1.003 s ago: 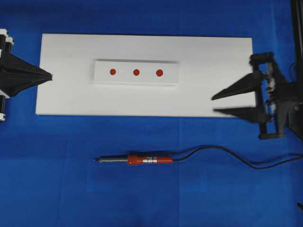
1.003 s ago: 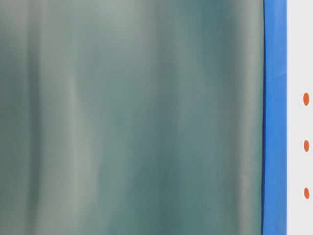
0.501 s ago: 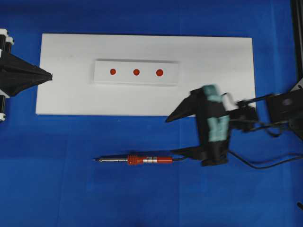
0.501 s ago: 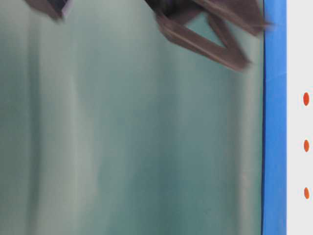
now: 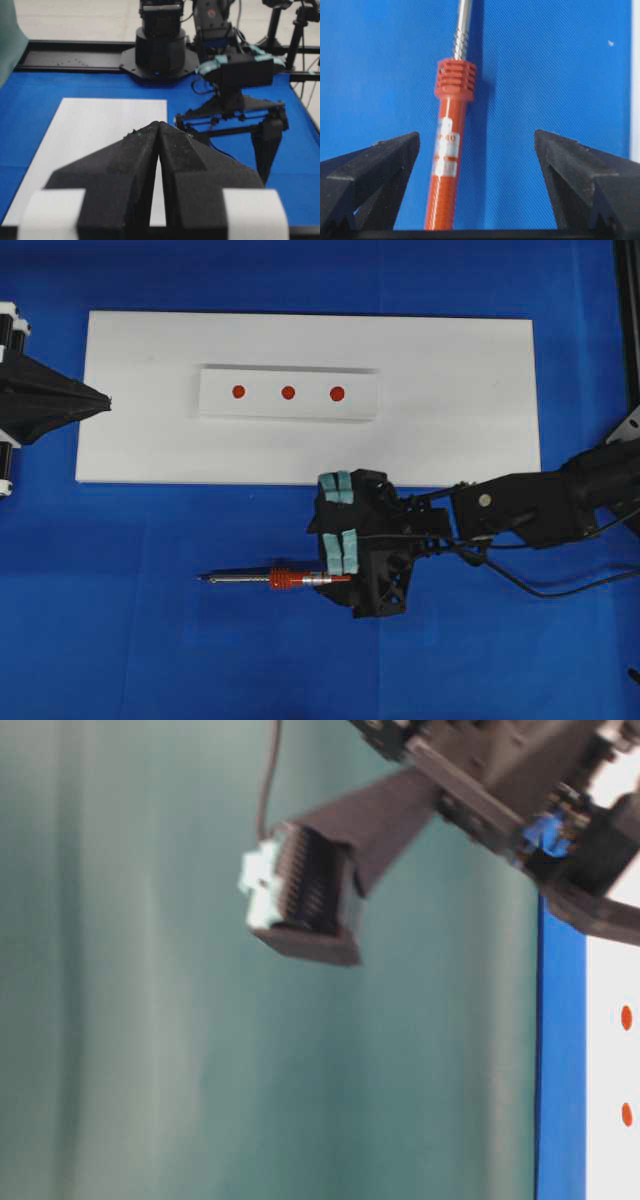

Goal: Touch the tip of the soldering iron to the mark.
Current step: 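Close the right gripper around the soldering iron's red handle, then lift the soldering iron and carry it over the red-dot strip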

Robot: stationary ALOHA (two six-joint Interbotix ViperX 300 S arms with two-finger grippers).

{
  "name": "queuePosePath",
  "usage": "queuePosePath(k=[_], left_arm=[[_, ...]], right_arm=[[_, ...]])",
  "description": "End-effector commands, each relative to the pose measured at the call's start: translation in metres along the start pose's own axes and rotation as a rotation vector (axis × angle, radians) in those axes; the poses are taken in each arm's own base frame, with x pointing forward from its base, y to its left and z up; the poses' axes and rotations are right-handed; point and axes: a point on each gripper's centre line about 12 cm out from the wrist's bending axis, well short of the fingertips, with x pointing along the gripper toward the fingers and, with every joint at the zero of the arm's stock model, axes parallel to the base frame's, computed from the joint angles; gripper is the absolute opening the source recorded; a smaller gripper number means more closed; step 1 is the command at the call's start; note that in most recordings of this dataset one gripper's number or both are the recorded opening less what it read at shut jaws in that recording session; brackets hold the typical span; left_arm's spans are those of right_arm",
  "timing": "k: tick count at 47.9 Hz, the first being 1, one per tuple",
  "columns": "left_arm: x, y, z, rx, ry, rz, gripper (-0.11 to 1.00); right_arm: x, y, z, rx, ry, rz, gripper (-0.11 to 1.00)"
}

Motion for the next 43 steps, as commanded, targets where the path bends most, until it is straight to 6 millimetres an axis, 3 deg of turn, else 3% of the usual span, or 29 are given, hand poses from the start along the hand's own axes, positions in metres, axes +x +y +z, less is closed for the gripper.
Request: queuePosePath(k=[1,19,26,30,38,43], left_arm=[[0.001,0.000,0.003,0.003,-0.012,-0.003,0.00],[0.001,0.001,0.000,0.003,-0.005,0.005,0.00],[0.000,0.001,0.000,0.003,-0.006,0.004,0.00],[0.000,0.001,0.001,0.003,-0.008,0.004,0.00],[0.000,0.001,0.001,0.003,-0.009,0.004,0.00],[0.000,0.001,0.001,0.003,-0.008,0.004,0.00]], right_arm=[[0.002,0.006,0.012,0.009,-0.044,0.017,0.85],[0.032,0.011,0.001,0.028,-0.007,0.015,0.84],[0.035,0.012,-0.001,0.026,-0.001,0.016,0.82],[0.035,0.013,-0.002,0.024,-0.001,0.018,0.71],[0.034,0.014,-0.001,0.023,-0.004,0.020,0.24],[0.035,0.015,-0.002,0.021,-0.001,0.021,0.06]])
